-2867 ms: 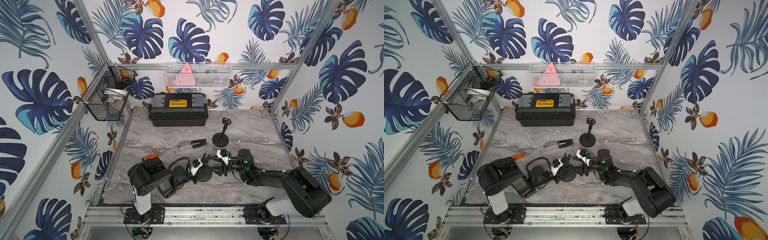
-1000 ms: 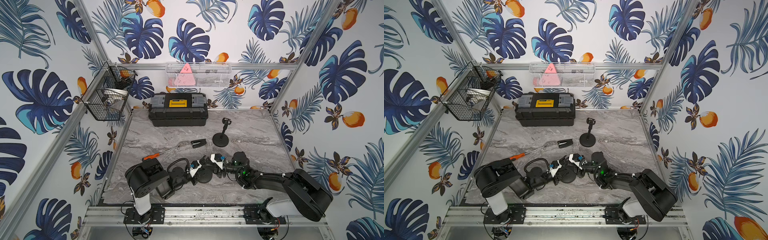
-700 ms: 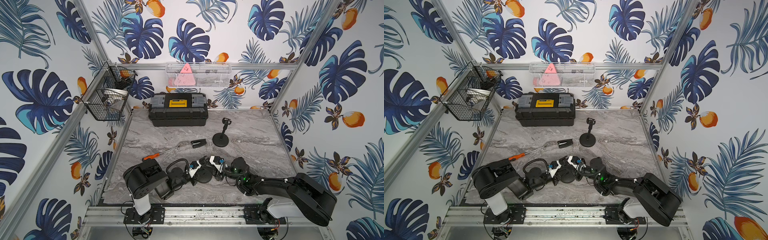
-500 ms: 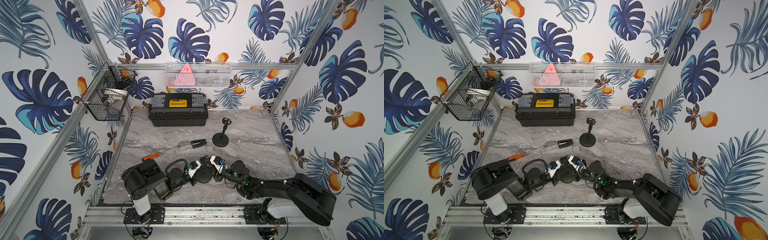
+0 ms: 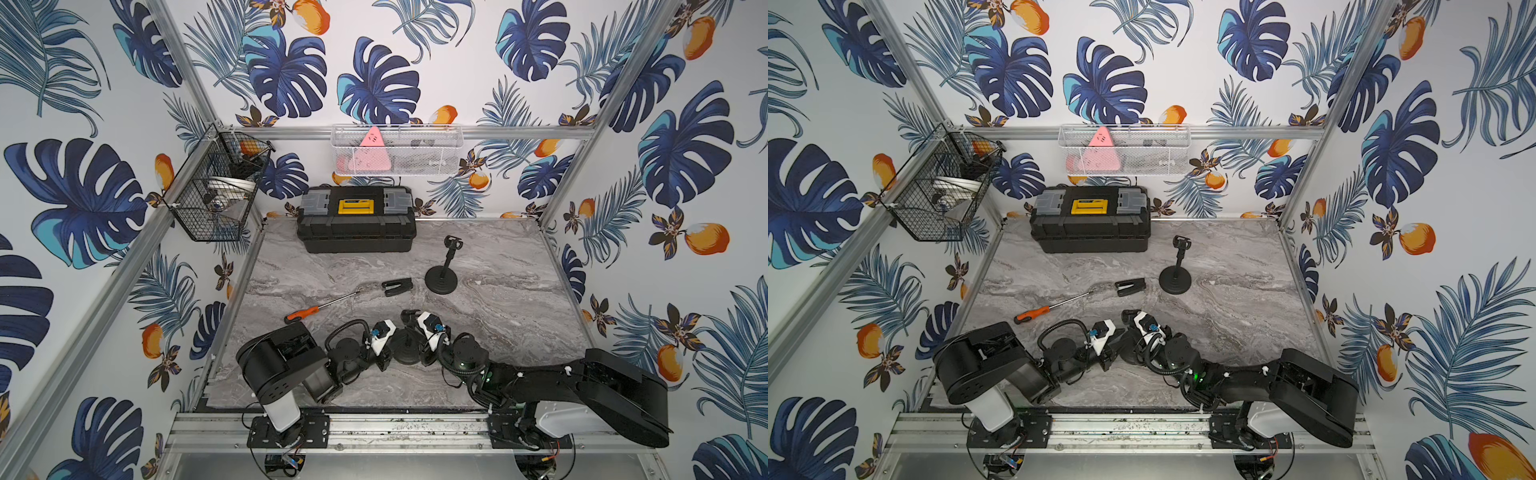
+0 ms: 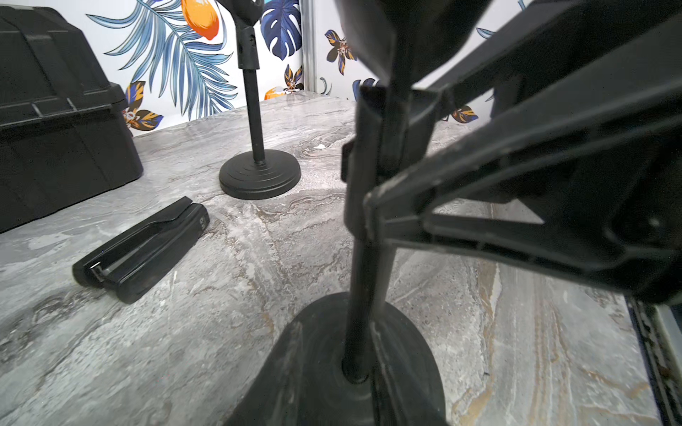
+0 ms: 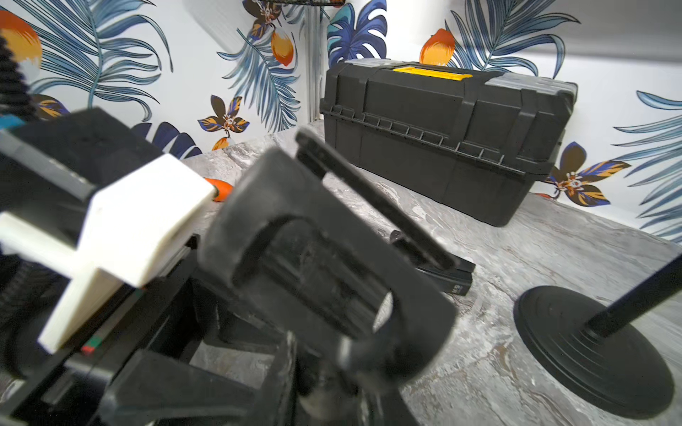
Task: Assemble a microphone stand
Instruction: Pick up the microphone stand at the center of the board.
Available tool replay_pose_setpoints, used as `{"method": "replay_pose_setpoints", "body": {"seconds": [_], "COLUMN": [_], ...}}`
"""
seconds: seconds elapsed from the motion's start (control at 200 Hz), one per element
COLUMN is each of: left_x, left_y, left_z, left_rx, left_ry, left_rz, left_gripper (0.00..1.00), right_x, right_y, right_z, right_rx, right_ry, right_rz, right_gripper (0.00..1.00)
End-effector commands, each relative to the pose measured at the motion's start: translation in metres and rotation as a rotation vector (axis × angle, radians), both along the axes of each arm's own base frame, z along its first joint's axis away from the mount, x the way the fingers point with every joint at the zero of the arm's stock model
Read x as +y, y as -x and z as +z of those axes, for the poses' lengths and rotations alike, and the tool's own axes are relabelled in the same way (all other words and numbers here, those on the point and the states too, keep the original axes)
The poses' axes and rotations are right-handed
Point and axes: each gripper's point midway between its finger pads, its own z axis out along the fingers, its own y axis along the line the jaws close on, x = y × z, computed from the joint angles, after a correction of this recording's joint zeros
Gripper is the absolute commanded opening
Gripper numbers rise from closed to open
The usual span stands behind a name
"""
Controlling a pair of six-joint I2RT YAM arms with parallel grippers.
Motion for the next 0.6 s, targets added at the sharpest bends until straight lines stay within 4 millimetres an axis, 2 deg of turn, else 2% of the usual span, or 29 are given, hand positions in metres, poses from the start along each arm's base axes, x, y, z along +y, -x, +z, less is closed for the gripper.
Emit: {"method": "replay_pose_setpoints", "body": {"seconds": [0.0,0.175,0.235,0.365,0.47,0.595], "left_x": [0.005,0.014,0.020,0.035,0.041,0.045], "left_y": [-0.005,-0.004,-0.003,-0.002,-0.007,-0.009], "left_z": [0.010,0.016,0.021,0.028,0.025,0.031], "left_rx": [-0.014,0.007,0.011,0.047,0.118,0.159], "left_ry": [0.041,0.082,0.107,0.166,0.183,0.196], "left_rz": [0.046,0.082,0.103,0.156,0.189,0.210], "left_gripper": [0.41,0.49,0.55,0.68,0.71,0.74], "right_x": [-0.010,-0.001,-0.001,-0.001,-0.003,-0.010], "right_y": [-0.003,-0.009,-0.012,-0.016,-0.021,-0.028], "right_z": [-0.020,-0.010,-0.003,0.018,0.036,0.061], "right_rx": [0.039,0.005,0.008,0.009,0.004,0.000], "right_ry": [0.110,0.087,0.073,0.036,0.039,0.010], "right_rz": [-0.043,-0.022,-0.012,0.019,0.024,0.047], "right_gripper": [0.00,0.00,0.00,0.00,0.00,0.00]}}
